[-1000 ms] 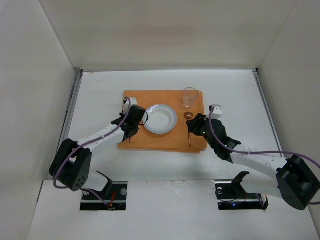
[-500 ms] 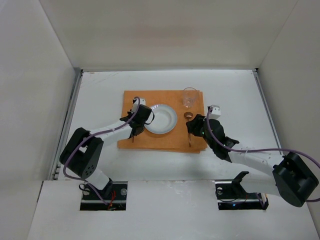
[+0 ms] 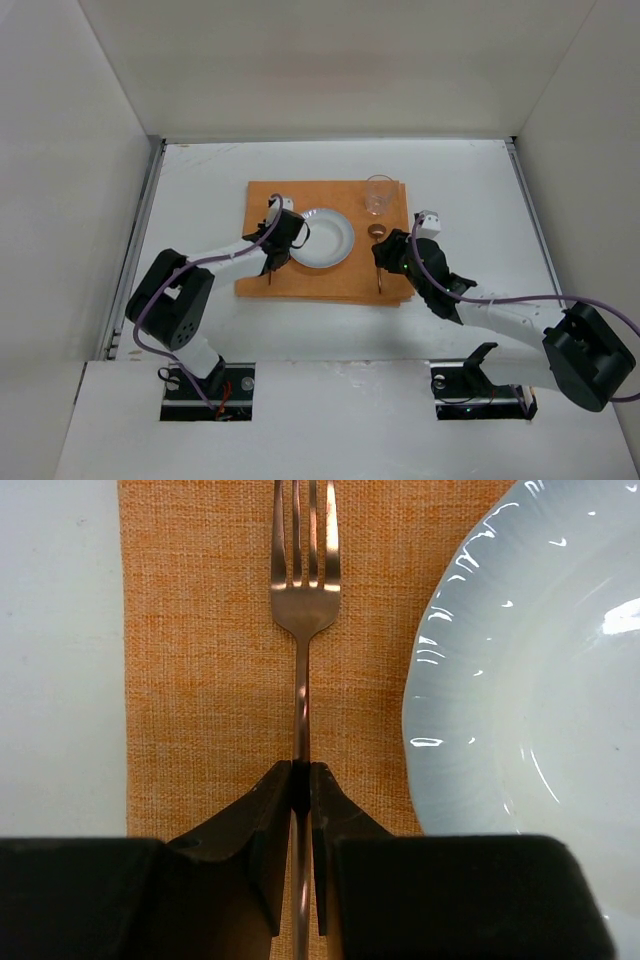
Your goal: Set the dinner table for one person
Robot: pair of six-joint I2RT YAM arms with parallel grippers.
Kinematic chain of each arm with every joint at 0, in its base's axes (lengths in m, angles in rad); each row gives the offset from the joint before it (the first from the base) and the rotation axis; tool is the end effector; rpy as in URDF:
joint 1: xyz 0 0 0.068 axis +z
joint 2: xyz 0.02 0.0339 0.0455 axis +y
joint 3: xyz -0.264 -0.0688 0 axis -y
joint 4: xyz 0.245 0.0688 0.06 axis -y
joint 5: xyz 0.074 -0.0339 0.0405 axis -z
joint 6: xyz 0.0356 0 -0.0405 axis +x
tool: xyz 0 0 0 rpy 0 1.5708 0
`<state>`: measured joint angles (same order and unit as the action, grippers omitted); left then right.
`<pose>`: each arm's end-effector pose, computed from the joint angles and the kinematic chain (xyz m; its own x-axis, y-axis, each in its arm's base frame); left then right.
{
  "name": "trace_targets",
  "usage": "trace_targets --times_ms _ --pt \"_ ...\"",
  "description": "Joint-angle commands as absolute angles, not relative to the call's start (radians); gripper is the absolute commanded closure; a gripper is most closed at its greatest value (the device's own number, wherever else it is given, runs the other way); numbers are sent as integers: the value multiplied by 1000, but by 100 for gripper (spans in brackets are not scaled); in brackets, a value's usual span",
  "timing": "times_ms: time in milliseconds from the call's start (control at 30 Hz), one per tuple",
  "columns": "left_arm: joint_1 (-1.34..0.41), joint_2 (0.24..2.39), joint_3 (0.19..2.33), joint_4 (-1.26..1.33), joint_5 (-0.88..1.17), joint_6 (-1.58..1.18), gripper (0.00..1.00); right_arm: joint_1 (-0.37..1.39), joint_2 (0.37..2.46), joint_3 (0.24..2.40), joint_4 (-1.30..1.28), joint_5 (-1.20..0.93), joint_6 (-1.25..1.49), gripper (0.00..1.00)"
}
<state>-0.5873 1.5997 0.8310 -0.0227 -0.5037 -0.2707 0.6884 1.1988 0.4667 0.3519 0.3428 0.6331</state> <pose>0.2754 -0.1627 0.1754 -0.6248 0.1346 -0.7691 0.0372 0.9890 0.1429 0.1978 0.1472 0.2004 -0.4424 0.3576 -0.8224 -0.1185 0.8857 0.4488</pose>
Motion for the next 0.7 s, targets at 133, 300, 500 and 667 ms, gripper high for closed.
trace_targets --times_ms 133,300,500,667 --pt "-564 1606 813 -17 -499 -287 89 686 1206 494 408 339 640 46" --pt "-561 1592 799 -29 -509 -296 80 688 1215 497 411 344 638 46" --pt "-559 1537 793 -52 -526 -307 69 688 1218 495 413 344 641 45" --pt "-553 1399 778 -43 -497 -362 63 688 1223 497 414 345 640 45"
